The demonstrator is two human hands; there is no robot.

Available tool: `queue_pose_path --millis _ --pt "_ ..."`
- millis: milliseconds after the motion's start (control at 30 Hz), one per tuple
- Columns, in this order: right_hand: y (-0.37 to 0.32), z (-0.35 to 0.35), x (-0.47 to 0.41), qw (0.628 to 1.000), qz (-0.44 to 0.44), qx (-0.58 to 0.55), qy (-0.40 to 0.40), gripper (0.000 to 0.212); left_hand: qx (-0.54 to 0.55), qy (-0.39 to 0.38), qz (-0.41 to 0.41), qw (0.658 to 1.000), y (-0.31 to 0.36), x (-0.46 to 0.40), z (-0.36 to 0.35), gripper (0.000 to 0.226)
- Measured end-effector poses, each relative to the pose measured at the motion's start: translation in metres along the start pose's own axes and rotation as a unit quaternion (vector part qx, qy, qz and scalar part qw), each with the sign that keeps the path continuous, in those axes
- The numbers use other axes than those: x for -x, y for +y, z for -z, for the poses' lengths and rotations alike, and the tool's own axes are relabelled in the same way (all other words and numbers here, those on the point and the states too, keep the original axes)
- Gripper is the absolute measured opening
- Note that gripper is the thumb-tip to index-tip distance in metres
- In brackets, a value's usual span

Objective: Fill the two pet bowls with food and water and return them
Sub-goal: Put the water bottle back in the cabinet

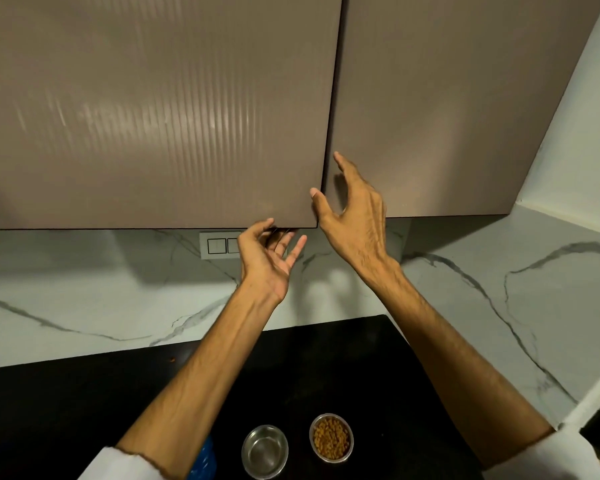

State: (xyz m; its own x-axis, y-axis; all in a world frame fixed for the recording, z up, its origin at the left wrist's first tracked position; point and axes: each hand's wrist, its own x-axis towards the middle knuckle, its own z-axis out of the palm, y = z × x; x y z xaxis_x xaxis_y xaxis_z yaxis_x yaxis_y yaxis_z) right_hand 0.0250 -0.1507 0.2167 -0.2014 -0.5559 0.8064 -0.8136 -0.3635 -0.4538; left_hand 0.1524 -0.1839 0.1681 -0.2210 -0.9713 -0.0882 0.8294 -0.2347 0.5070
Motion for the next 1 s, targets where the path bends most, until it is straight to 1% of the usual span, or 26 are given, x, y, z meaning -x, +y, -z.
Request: queue_pose_path --millis 67,167,267,333,400,600,767,933,1000 --pt "-0.002 0.0 0.001 1.0 0.001 -0.011 0.012 0.072 -0.011 0.0 -0.002 1.0 -0.001 0.006 0.001 0.002" --pt "-0.006 0.001 -0.002 0.999 -0.003 -0.023 0.032 0.077 -0.016 0.003 -0.006 1.0 -0.004 0.015 0.002 0.007" --pt "-0.013 0.005 -0.008 0.998 0.005 -0.04 0.041 0.081 -0.024 0.006 -0.016 1.0 -0.005 0.025 0.003 0.024" --pt "-0.017 0.007 -0.01 0.997 0.03 -0.052 0.05 0.081 -0.037 0.012 -0.022 0.999 -0.006 0.032 0.003 0.039" --pt "-0.021 0.009 -0.01 0.995 0.059 -0.057 0.05 0.08 -0.046 0.019 -0.03 0.998 -0.007 0.038 0.003 0.048" --pt "-0.023 0.018 -0.008 0.987 0.112 -0.11 0.03 0.081 -0.056 0.032 -0.052 0.997 -0.012 0.057 0.004 0.049" --pt "-0.023 0.027 -0.009 0.98 0.119 -0.158 0.032 0.079 -0.055 0.05 -0.063 0.995 -0.015 0.068 0.004 0.05" --pt "-0.032 0.039 -0.005 0.978 0.117 -0.172 0.028 0.076 -0.053 0.054 -0.069 0.995 -0.018 0.084 0.005 0.036" --pt "-0.038 0.045 -0.001 0.975 0.119 -0.186 0.022 0.076 -0.057 0.057 -0.074 0.994 -0.018 0.094 0.006 0.034"
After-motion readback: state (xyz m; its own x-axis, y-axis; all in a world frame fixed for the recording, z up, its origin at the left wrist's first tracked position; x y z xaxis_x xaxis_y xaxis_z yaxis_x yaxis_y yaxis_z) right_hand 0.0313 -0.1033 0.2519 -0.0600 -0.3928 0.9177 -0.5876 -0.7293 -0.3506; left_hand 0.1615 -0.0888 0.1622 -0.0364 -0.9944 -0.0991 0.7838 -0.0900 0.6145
